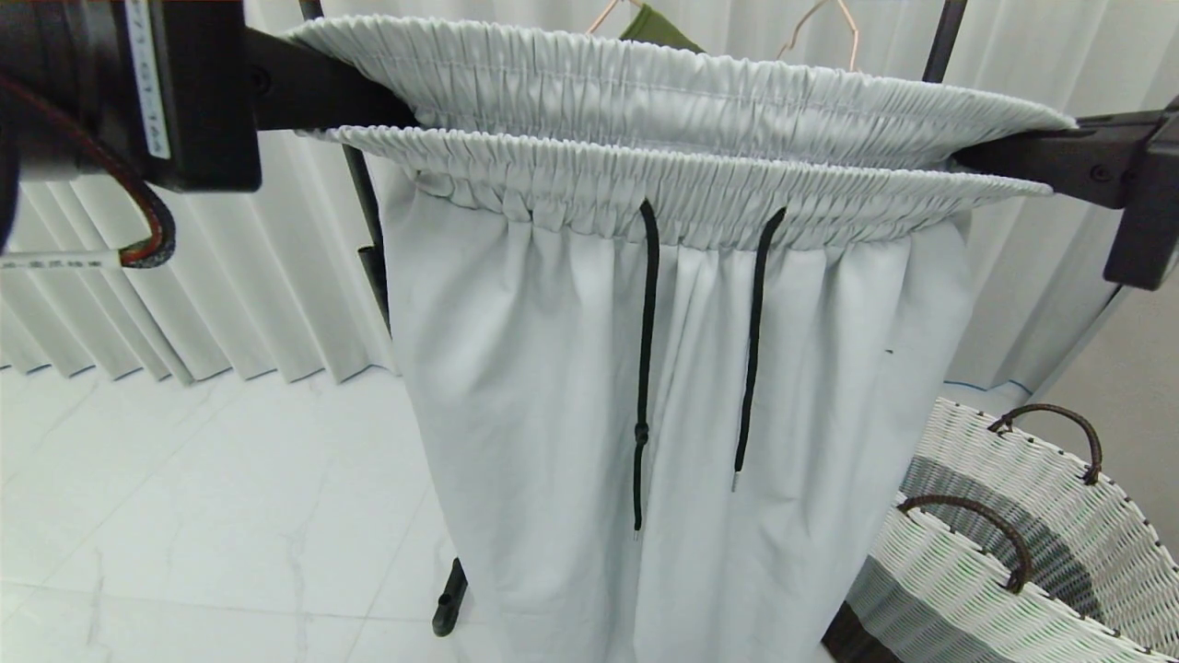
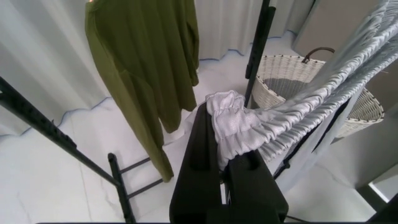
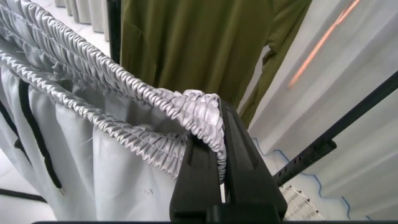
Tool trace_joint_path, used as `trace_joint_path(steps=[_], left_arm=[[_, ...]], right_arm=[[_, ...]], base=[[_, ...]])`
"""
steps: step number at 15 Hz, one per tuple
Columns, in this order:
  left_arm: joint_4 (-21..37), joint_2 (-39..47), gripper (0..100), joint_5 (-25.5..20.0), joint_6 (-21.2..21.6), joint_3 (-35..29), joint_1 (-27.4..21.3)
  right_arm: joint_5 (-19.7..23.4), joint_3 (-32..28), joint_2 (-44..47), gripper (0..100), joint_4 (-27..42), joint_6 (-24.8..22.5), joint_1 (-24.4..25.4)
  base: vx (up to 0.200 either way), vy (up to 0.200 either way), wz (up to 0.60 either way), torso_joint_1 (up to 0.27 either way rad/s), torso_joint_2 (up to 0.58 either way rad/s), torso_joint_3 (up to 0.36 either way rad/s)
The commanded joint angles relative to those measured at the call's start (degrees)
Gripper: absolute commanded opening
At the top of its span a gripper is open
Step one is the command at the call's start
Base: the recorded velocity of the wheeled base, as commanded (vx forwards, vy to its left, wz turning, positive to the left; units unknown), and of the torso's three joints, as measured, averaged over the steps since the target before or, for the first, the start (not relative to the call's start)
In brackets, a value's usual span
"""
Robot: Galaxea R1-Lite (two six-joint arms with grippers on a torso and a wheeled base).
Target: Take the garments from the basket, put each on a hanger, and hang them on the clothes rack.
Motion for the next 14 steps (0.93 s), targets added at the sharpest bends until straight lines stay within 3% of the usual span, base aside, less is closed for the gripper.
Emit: trace_joint_path(steps=[1, 2, 3, 6, 8, 12, 14], left_arm=[[0.01, 0.08, 0, 0.03, -0.01, 0.0, 0.0], [0.01, 0.17, 0, 0.03, -0.01, -0.09, 0.0], [0.01, 0.17, 0, 0.03, -0.01, 0.0, 0.0], [-0.7, 0.17, 0, 0.03, -0.01, 0.26, 0.18], [-2.02, 1.13, 0, 0.73, 0.08, 0.35, 2.81], [-2.81, 2.01, 0, 2.32, 0.17, 0.35, 5.98], [-2.81, 1.92, 0, 3.02, 0.17, 0.53, 6.5]], right_arm=[[-0.01, -0.05, 0.07, 0, 0.1, 0.01, 0.02], [-0.01, 0.04, 0.07, 0, 0.28, 0.1, 0.02], [-0.01, 0.13, -0.02, 100, 0.36, 0.1, 0.02], [0.25, 2.32, -0.63, 100, -0.08, 0.01, 0.02], [0.78, 3.55, -2.13, 100, -0.08, 0.19, 0.2], [7.28, 4.17, -5.29, 100, 0.36, 0.72, 0.9], [7.02, 4.52, -5.55, 100, 0.54, 0.89, -0.16]], base=[[0.0, 0.0, 0.0, 0.0, 0.0, 0.0], [0.0, 0.0, 0.0, 0.0, 0.0, 0.0], [0.0, 0.0, 0.0, 0.0, 0.0, 0.0], [0.0, 0.0, 0.0, 0.0, 0.0, 0.0], [0.0, 0.0, 0.0, 0.0, 0.0, 0.0], [0.0, 0.0, 0.0, 0.0, 0.0, 0.0], [0.0, 0.0, 0.0, 0.0, 0.0, 0.0]])
